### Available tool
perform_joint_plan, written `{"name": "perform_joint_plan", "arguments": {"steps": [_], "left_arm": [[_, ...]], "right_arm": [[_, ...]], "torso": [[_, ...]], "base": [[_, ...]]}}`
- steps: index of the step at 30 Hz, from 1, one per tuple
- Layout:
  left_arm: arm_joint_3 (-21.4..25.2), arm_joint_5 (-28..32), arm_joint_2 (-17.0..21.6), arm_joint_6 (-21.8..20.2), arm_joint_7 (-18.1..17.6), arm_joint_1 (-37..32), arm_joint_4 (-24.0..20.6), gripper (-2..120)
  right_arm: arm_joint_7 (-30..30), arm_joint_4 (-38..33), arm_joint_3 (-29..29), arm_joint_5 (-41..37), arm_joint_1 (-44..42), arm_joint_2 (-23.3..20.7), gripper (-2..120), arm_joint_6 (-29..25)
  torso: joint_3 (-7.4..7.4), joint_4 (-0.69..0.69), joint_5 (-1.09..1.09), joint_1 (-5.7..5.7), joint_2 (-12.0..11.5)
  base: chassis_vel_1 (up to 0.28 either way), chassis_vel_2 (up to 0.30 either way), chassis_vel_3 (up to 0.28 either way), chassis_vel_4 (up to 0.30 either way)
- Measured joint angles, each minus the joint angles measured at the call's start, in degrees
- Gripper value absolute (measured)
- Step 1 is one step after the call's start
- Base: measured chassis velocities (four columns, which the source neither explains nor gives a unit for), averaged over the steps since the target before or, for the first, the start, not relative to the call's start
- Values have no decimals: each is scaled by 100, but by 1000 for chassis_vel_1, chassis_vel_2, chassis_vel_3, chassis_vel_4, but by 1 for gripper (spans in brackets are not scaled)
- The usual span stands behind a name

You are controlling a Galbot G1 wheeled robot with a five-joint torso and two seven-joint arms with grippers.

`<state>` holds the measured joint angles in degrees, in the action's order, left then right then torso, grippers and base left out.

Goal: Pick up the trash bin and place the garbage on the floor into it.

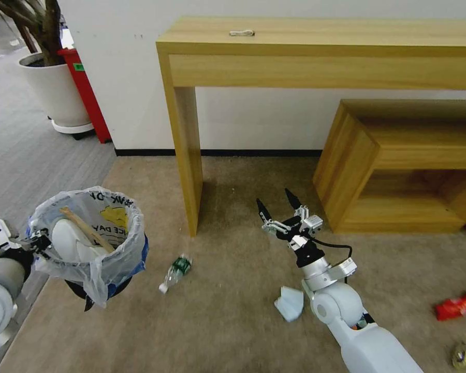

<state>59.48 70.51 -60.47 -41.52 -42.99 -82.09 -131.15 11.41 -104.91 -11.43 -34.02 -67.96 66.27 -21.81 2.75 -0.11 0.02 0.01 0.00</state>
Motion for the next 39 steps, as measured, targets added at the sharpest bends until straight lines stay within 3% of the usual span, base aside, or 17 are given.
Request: {"name": "perform_joint_plan", "arguments": {"steps": [8,10,12,14,16,19,22,28,32,39], "left_arm": [[0,2,-2,0,14,-7,0,2],[-20,-7,-9,0,13,-2,11,2],[-25,-9,-11,-1,13,-1,14,2],[-53,-26,-18,0,14,17,32,2],[-58,-31,-20,0,14,21,38,2],[-67,-57,-25,0,14,33,69,2],[-48,-61,-26,0,13,21,72,2],[-25,-78,-24,2,12,-5,74,2],[-14,-123,-49,6,9,-18,57,2],[69,-138,-65,8,6,-32,49,2]], "right_arm": [[-529,-124,260,13,-88,-25,100,469],[-1174,-130,462,74,-16,-29,100,979],[-1223,-123,476,82,-6,-25,100,1012],[-1788,-14,644,182,104,34,100,1432],[-1927,15,689,211,130,55,100,1569],[-2980,120,1081,27,274,237,100,2670],[-3345,144,1281,-232,320,346,100,3063],[-3639,151,1542,-744,402,502,100,3571],[-4098,283,1926,-1522,647,780,100,4396],[-4317,694,2310,-1957,885,1092,100,4675]], "torso": [[-1,0,-3,0,0],[-3,1,-2,0,0],[-3,1,-3,-1,1],[-4,0,-2,-1,1],[-3,0,-2,-1,1],[-1,0,-3,0,1],[-2,0,-3,-1,1],[-1,0,-3,0,1],[-1,0,-3,0,1],[-1,0,-3,0,0]], "base": [[-105,113,116,-91],[67,-62,-59,60],[74,-74,-61,57],[18,-30,-30,13],[0,0,0,0],[0,0,0,0],[0,0,0,0],[0,0,0,0],[0,0,0,0],[0,0,0,0]]}}
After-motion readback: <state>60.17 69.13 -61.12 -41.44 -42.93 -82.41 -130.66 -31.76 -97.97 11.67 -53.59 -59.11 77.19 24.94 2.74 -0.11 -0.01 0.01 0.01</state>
